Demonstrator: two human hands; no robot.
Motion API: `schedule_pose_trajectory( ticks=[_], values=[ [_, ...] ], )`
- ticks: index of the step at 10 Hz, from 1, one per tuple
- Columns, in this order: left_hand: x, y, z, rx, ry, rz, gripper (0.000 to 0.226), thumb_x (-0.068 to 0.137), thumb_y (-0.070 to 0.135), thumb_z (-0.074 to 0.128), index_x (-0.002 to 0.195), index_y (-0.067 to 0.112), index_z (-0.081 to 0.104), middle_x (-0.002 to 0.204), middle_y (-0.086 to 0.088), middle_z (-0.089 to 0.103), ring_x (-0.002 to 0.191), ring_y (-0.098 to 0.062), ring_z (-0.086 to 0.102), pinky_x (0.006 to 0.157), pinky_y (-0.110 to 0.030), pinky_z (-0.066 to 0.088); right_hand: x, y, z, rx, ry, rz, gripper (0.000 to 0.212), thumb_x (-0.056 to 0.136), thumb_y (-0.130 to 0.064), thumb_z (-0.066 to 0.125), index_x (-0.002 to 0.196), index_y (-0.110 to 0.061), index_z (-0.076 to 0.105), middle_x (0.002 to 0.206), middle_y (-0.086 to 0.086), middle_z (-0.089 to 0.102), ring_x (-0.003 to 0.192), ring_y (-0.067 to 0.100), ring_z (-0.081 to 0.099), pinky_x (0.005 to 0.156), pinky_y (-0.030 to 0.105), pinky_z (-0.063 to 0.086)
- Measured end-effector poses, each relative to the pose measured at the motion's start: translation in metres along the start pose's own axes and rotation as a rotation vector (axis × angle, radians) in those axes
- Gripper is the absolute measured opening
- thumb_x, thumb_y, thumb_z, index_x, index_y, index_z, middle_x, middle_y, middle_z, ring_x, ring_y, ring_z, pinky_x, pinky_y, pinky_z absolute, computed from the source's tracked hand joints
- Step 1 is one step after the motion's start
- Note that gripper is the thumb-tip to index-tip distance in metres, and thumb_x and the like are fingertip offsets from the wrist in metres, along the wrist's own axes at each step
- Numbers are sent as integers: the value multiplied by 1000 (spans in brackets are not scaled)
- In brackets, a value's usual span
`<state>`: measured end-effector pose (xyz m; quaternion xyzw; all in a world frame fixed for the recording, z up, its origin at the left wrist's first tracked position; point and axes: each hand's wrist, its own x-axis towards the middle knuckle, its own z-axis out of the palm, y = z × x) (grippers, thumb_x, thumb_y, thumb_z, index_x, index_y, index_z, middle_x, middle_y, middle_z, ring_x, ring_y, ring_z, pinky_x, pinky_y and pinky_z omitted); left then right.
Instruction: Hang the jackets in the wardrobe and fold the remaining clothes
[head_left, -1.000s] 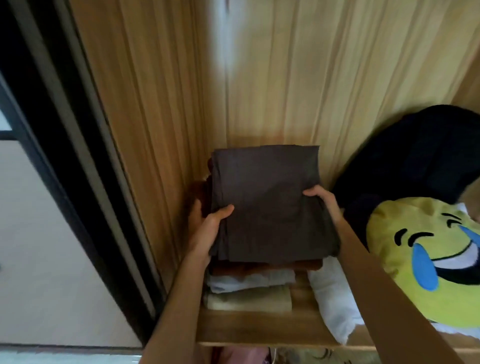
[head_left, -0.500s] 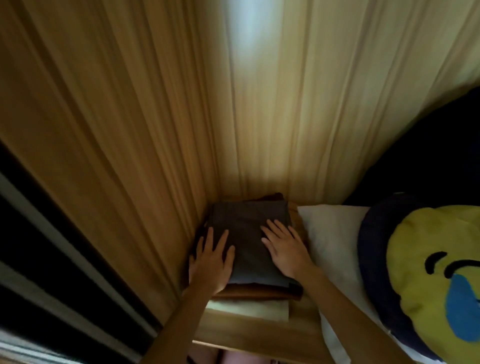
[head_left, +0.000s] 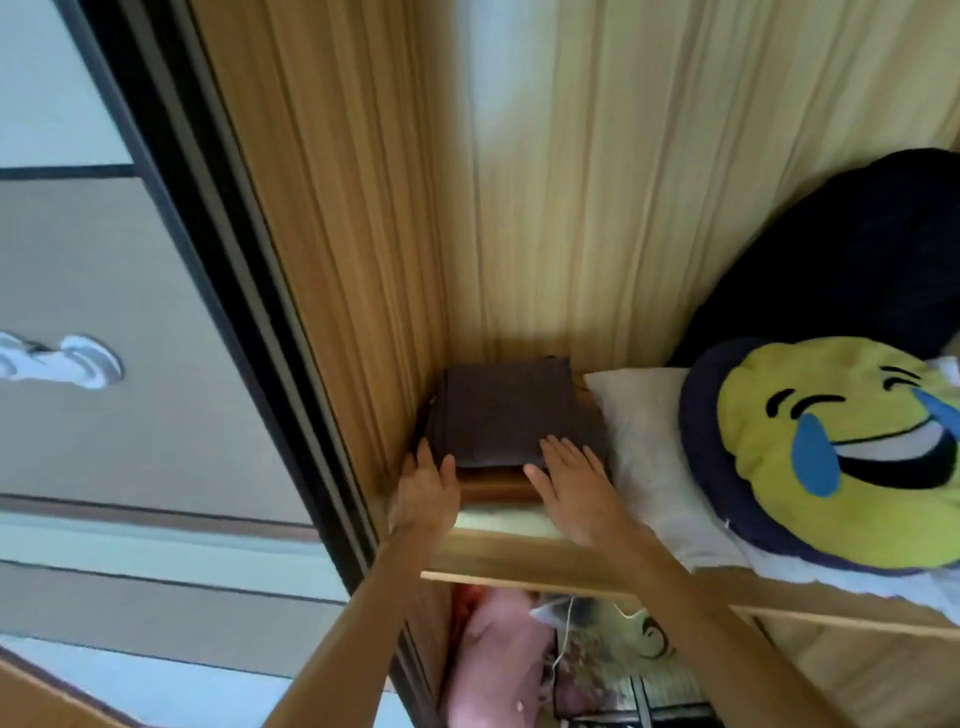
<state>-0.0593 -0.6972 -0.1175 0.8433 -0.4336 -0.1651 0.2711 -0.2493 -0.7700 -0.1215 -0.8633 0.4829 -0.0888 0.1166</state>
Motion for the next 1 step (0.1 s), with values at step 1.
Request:
schedule_pose_trajectory(
  ticks=[1],
  values=[
    [-37,-9,-15,-87,-2,105,56,105,40,35,153,12,30,147,-22,47,128,-42,51,105,-46,43,-45,-28,1,1,97,-26,122,72,-76,-31,153,-13,33,160,4,35,149,19,25,123,37,12]
  ],
)
